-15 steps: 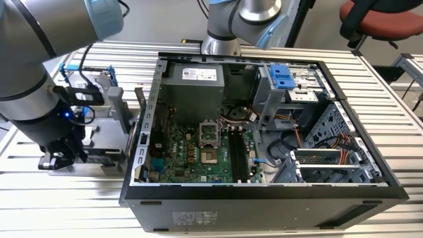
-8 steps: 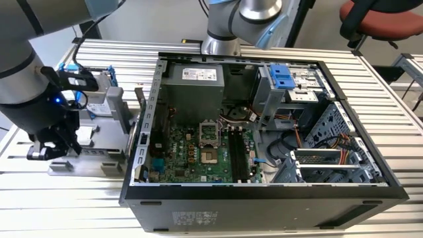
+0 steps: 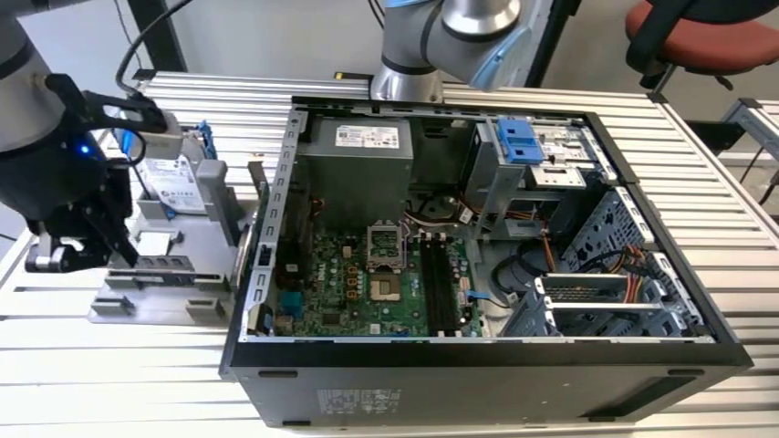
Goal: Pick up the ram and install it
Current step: 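Pick up the ram and move it above insertion slot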
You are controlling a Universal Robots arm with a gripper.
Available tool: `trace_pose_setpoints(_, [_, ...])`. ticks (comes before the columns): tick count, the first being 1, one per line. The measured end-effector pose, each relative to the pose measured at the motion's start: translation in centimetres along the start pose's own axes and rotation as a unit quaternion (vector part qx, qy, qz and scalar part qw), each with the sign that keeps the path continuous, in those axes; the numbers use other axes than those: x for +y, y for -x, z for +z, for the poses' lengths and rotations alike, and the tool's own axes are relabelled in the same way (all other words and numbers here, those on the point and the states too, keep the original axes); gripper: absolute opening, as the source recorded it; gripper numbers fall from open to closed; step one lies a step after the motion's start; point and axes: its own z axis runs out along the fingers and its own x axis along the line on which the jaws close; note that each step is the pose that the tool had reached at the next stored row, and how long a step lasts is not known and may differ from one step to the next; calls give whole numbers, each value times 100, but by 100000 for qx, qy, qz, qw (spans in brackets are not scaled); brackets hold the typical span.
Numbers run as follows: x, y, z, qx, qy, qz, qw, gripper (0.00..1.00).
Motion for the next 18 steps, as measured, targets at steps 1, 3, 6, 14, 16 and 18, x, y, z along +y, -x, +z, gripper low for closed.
trace_pose_setpoints(1, [0,3,-43,-7,-1,-176,100000,0])
trace_pose_setpoints(3, [0,7,-137,-8,21,-618,99998,0])
trace_pose_setpoints(6, [1,15,-273,-4,44,-1119,99994,0])
trace_pose_setpoints(14, [3,29,-568,-10,53,-1533,99988,0])
trace_pose_setpoints(16, [-52,31,-572,-10,72,-1534,99988,0])
trace_pose_setpoints(18, [-144,34,-579,-11,134,-1533,99988,0])
